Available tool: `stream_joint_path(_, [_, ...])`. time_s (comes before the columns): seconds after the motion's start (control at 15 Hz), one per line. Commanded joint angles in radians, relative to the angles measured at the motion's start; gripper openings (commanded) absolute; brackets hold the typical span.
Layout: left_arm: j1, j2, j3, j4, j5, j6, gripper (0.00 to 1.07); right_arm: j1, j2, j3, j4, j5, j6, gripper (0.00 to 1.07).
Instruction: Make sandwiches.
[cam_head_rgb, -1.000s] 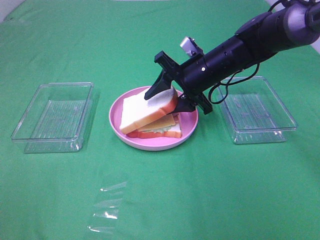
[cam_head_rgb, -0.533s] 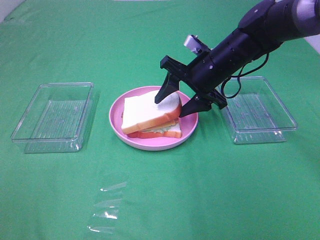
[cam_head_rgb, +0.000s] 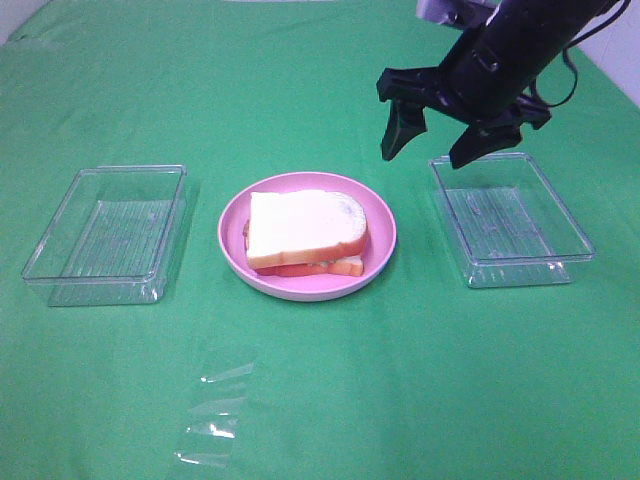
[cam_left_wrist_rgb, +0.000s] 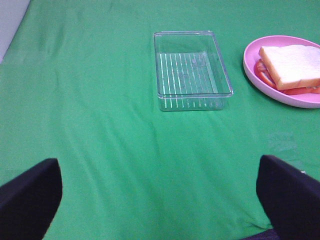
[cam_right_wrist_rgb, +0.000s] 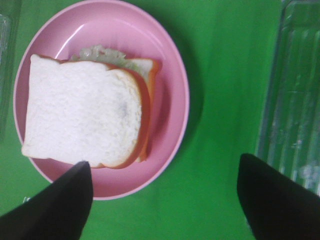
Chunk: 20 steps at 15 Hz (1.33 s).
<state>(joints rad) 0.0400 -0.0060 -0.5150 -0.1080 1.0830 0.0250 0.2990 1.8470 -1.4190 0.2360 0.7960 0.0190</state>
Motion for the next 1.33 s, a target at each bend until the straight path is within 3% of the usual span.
stream_joint_path(0.07, [0.001, -0.021, -0.001, -0.006, -0.005, -0.005, 0.98, -0.031, -0.051, -0.004, -0.040, 0.044, 0.027, 0.78])
stream_joint_path(0.4, [0.001, -0.021, -0.001, -0.006, -0.005, -0.005, 0.98, -0.262, -0.061, -0.039, -0.069, 0.178, 0.043, 0.78])
stream_joint_path(0.6, [0.001, -0.021, -0.001, -0.006, -0.005, -0.005, 0.98, -0.267, -0.061, -0.039, -0.152, 0.282, 0.036, 0.85])
stream_joint_path(0.8, [0.001, -0.021, -0.001, -0.006, -0.005, -0.005, 0.98, -0.267, -0.093, -0.014, -0.184, 0.383, 0.044, 0.85])
stream_joint_path(0.93, [0.001, -0.021, -0.001, -0.006, -0.005, -0.005, 0.98, -0.267, -0.170, 0.070, -0.197, 0.372, 0.044, 0.85])
stream_joint_path(1.33, [0.001, -0.021, -0.001, -0.006, -0.005, -0.005, 0.98, -0.267, -0.625, 0.480, -0.199, 0.270, 0.045, 0.85])
